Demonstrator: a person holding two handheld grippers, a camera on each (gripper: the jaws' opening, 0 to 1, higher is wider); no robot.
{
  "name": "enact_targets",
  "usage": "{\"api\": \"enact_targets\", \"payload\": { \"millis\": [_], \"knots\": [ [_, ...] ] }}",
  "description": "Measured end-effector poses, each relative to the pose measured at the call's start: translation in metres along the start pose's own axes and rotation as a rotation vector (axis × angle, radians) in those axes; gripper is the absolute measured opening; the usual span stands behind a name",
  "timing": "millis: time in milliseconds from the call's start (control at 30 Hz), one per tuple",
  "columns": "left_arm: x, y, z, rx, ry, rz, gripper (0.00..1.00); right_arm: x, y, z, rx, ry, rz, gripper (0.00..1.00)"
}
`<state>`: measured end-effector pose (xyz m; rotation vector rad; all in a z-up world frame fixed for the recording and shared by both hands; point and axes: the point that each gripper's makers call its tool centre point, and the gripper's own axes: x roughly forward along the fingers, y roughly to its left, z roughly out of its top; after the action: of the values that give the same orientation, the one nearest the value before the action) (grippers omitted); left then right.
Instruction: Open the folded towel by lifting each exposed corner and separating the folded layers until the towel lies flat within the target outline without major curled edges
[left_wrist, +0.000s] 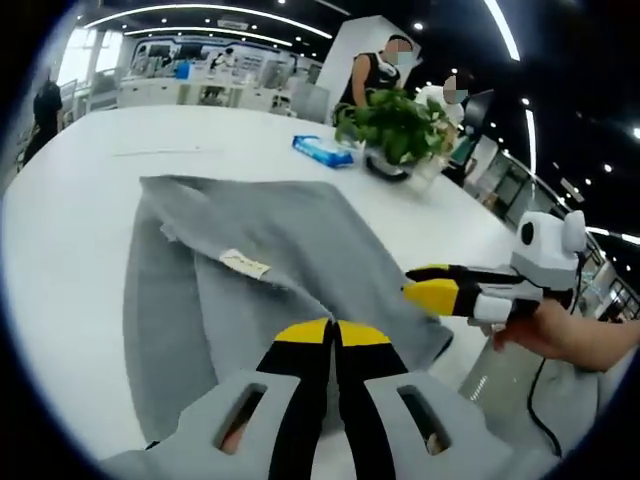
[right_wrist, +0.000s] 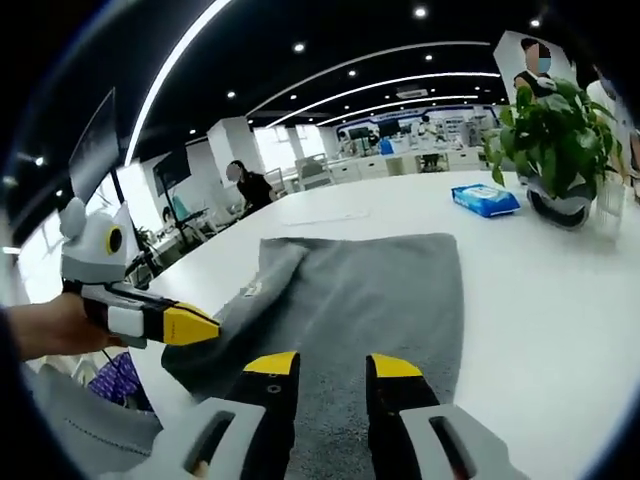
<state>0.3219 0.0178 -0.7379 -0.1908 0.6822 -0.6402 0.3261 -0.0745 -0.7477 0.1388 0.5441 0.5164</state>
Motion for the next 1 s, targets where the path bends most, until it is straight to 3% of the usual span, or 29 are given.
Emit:
{"api": "enact_targets", "payload": {
  "millis": [167, 300, 467, 600, 733, 833, 867, 1000],
  "knots": [
    [0.007, -0.022, -0.003, 0.048, 0.023, -0.06, 0.01, 0.0, 0.002, 0.003, 0.016, -0.015, 0.016, 0.24],
    [0.013, -0.039, -0.01, 0.088, 0.045, -0.093, 0.01, -0.001, 0.012, 0.009, 0.109, -0.052, 0.084, 0.23],
    [0.017, -0.056, -0.018, 0.151, 0.067, -0.141, 0.01, 0.003, 0.017, 0.002, 0.151, -0.023, 0.119, 0.25],
    [0.019, -0.07, -0.025, 0.23, 0.081, -0.183, 0.01, 0.003, 0.02, 0.003, 0.259, -0.03, 0.165, 0.27],
    [0.019, -0.081, -0.031, 0.263, 0.089, -0.214, 0.01, 0.005, 0.023, 0.0, 0.27, -0.016, 0.173, 0.26],
    [0.019, -0.085, -0.033, 0.284, 0.093, -0.23, 0.01, 0.008, 0.027, -0.019, 0.244, 0.081, 0.175, 0.21],
    [0.02, -0.084, -0.038, 0.286, 0.118, -0.222, 0.01, 0.01, 0.027, -0.016, 0.236, 0.066, 0.173, 0.19],
    [0.02, -0.083, -0.04, 0.297, 0.112, -0.225, 0.01, 0.009, 0.029, -0.021, 0.234, 0.095, 0.178, 0.1]
  ]
}}
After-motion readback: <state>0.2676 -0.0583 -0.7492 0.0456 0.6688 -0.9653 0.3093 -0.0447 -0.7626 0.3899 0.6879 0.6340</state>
